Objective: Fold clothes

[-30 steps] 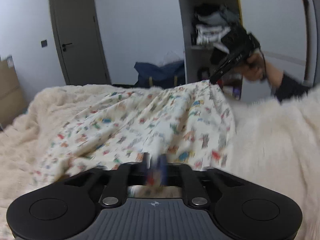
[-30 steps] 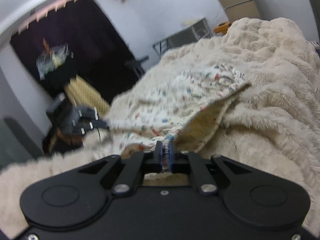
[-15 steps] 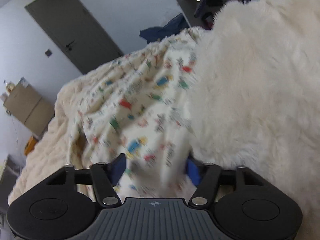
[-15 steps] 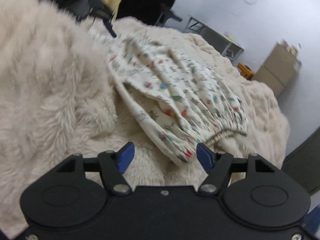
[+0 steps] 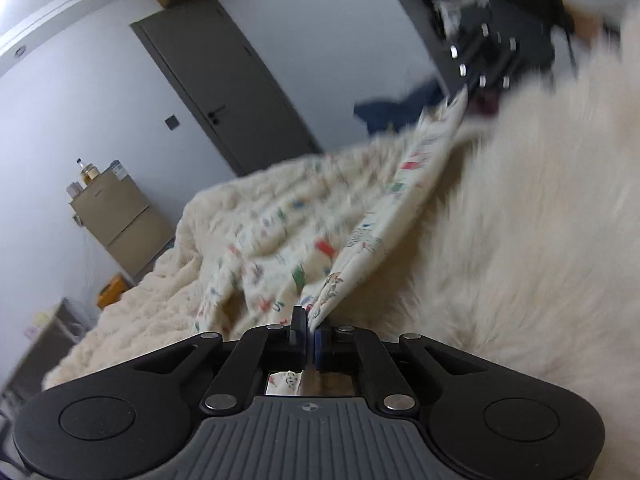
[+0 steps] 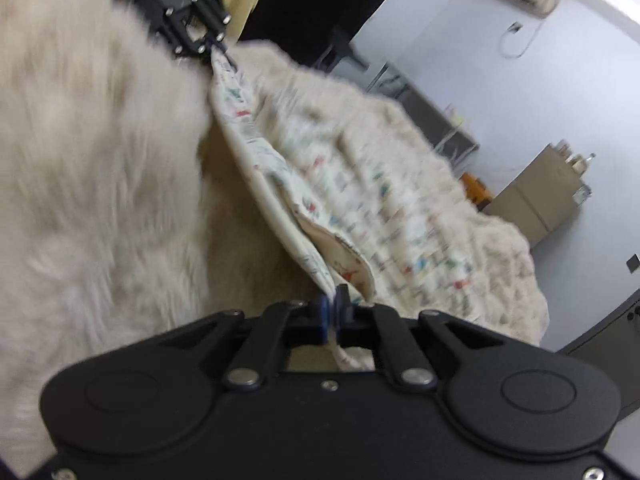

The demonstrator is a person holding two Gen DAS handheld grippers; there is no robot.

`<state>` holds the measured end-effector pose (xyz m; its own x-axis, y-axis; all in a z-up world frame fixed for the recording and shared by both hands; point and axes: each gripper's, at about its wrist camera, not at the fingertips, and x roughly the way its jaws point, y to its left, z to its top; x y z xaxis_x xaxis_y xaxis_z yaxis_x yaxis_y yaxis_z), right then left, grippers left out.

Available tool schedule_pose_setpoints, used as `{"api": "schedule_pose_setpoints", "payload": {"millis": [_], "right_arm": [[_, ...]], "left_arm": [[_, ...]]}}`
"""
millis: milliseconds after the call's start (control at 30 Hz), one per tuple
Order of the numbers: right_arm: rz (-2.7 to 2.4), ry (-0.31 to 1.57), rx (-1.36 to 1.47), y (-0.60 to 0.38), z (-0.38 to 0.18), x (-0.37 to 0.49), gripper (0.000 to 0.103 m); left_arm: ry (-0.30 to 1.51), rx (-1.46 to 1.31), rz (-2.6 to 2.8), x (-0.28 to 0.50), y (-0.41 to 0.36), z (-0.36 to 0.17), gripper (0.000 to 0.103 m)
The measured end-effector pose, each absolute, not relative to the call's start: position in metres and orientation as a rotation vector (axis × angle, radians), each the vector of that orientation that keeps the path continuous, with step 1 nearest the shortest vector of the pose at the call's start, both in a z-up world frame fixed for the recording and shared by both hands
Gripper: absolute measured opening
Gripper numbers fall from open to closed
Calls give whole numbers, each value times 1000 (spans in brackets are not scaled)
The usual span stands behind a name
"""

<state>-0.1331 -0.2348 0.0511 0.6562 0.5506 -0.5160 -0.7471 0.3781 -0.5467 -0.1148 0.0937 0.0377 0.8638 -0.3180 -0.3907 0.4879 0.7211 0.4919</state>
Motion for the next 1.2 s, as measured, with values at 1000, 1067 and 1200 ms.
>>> {"api": "schedule_pose_setpoints", "payload": {"millis": [1000,1067,1200], "right_arm": [[666,511,-71,-296,15,94,73],[693,538,-86,-286,2,98,72],[702,576,-92,-268,-9,101,47]], "left_arm": [[511,443,-419,202,139,52,84],[519,465,-461,221,127,36,85],[562,394,-380,266,132,-2,86]]}}
